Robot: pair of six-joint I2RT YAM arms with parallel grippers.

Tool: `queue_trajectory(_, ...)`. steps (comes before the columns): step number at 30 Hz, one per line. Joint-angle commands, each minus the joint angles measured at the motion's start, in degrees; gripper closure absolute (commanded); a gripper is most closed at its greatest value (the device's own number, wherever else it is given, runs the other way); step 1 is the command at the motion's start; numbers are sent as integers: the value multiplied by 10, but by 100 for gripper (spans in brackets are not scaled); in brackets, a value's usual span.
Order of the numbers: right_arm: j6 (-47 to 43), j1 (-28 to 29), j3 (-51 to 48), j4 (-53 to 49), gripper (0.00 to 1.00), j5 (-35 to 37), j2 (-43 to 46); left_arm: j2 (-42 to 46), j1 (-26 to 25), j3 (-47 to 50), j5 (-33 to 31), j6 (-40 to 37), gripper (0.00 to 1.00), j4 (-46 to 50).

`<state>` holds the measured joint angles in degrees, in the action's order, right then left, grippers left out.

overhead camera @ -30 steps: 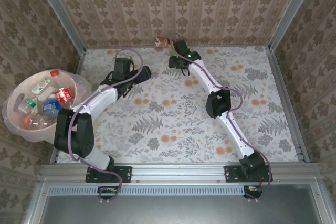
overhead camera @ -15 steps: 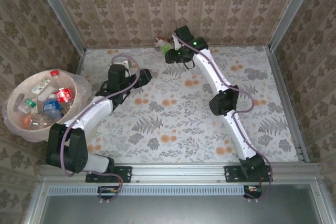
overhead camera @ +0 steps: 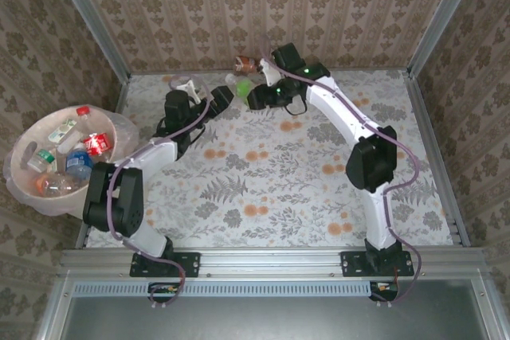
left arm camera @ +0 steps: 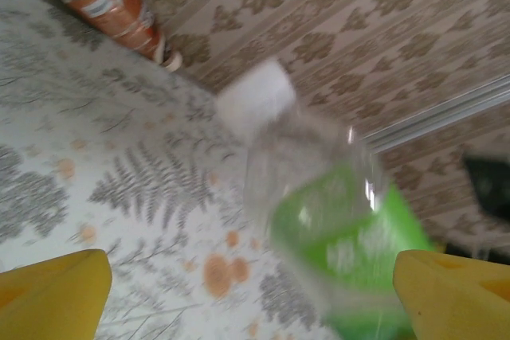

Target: Put the plastic bottles in the bin

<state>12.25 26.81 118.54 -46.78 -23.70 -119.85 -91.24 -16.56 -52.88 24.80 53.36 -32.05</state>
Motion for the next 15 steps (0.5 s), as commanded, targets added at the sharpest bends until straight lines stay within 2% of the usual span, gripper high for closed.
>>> queue_trajectory(1,27,0,-88,124,48,-43,72,-24,3,6,53,105,0,-186)
queue_trajectory(8,67,1,-238,279,47,-48,150,-91,-14,20,56,213,0,-280)
queue_trajectory(11,75,2,-263,317,47,-58,158,-97,-29,22,55,214,0,-291)
queue_trajectory(15,71,8,-265,321,46,-67,148,-91,-48,5,69,190,0,-284)
